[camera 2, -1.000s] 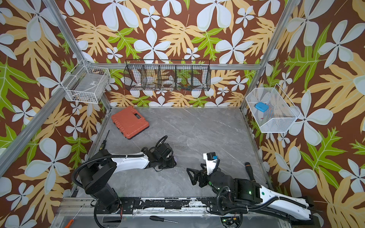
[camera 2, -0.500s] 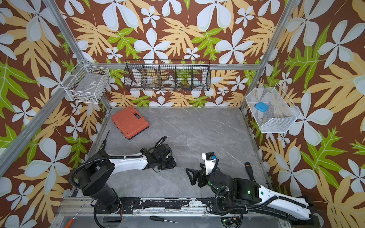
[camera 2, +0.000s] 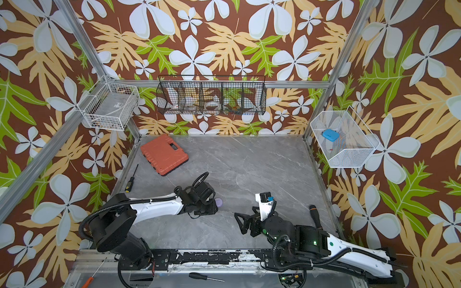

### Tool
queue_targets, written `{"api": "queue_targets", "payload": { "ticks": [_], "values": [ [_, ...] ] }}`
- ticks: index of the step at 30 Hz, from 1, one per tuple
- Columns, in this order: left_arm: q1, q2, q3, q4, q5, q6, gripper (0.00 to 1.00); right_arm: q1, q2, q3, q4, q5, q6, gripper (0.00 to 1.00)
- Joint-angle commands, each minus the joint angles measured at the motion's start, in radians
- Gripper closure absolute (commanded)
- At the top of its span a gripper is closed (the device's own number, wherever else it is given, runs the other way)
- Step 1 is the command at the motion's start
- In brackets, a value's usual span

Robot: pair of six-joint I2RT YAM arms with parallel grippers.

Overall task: Insert wireless bluetooth earbuds into charging case
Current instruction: Place the charging case at the center of the table, then reset both arms

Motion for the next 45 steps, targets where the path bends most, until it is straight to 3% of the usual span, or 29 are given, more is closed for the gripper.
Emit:
{"api": "queue_targets", "payload": {
  "ticks": [1,11,12,17,19,26,29,32,35,45],
  "values": [
    [0.002,-0.047,0.010,-0.068,-0.027,0.034,0.49,-0.001,-0.001,0.003,-0.006,0.034,-0.005,0.00],
    [0.002,-0.324,0.125,-0.164,-0.175,0.197,0.09,0.000,0.015,0.009,-0.055,0.199,-0.022,0.00],
    [0.002,-0.363,0.129,-0.148,-0.200,0.222,0.01,0.000,0.020,0.008,-0.057,0.214,-0.021,0.00],
    [0.022,-0.584,0.079,-0.021,-0.429,0.364,0.00,-0.005,0.087,0.013,-0.003,0.292,-0.062,0.00],
    [0.049,-0.646,0.044,0.026,-0.477,0.413,0.00,-0.053,0.134,0.026,0.037,0.288,-0.092,0.01],
    [0.233,-0.777,-0.114,0.125,-0.501,0.433,0.00,-0.506,0.342,0.084,0.227,-0.095,-0.218,0.00],
    [0.277,-0.882,-0.258,0.259,-0.536,0.430,0.00,-0.653,0.393,0.076,0.302,-0.178,-0.235,0.00],
    [0.286,-0.958,-0.375,0.374,-0.641,0.475,0.00,-0.756,0.433,0.058,0.369,-0.171,-0.253,0.00],
    [0.314,-0.952,-0.404,0.367,-0.690,0.499,0.00,-0.819,0.457,0.046,0.418,-0.129,-0.286,0.00],
    [0.511,-0.887,-0.502,0.500,-0.612,0.549,0.00,-1.011,0.465,-0.100,0.704,-0.009,-0.419,0.01]
  ]
}}
